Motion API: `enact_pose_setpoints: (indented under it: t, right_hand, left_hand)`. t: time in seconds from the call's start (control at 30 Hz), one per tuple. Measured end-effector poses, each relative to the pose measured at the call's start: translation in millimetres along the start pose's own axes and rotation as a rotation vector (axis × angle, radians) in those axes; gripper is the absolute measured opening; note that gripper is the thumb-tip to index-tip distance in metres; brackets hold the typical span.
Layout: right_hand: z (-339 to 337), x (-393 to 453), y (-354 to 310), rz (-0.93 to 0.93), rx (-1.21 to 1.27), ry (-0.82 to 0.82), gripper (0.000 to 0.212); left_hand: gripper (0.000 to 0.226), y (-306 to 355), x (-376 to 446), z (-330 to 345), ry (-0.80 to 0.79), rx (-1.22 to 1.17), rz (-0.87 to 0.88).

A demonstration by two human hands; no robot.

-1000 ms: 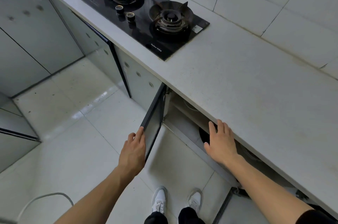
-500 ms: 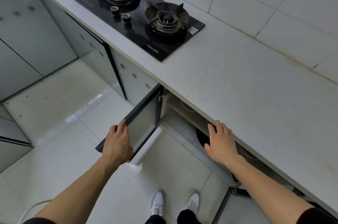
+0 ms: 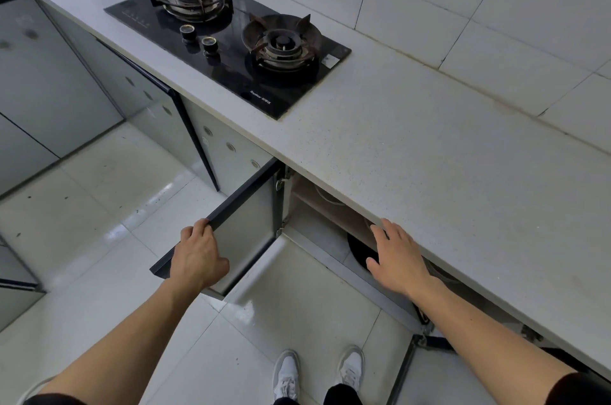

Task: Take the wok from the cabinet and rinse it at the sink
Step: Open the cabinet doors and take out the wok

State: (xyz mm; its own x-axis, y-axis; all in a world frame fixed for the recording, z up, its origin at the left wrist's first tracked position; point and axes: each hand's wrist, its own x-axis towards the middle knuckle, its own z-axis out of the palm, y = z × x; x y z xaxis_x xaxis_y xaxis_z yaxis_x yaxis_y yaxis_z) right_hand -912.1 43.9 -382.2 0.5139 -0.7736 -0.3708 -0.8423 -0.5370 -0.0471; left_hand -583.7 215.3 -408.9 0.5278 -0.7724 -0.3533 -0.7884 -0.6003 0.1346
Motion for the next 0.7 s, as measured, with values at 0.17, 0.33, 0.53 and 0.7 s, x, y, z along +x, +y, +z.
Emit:
enact_pose_setpoints:
  t: [0.17,0.33,0.53,0.7]
  right_hand:
    - [-1,-7,-3,0.031,0.034,0.016,0.072]
    - [-3,-21,-3,0.042,0.067,0.055,0.071]
    - [1,-58,9,0.089,0.136,0.127,0.070]
    - [19,-113,22,0.178,0.230,0.136,0.069]
  left_hand:
    - [0.060,-2,2,-2,-0.021,0.016,0.007]
    - [0.052,13,-3,-5,-0.009,0.052,0.006]
    - [0.062,64,-21,-8,0.025,-0.029,0.136]
    - [0.062,100,-50,-3,0.023,-0.055,0.203]
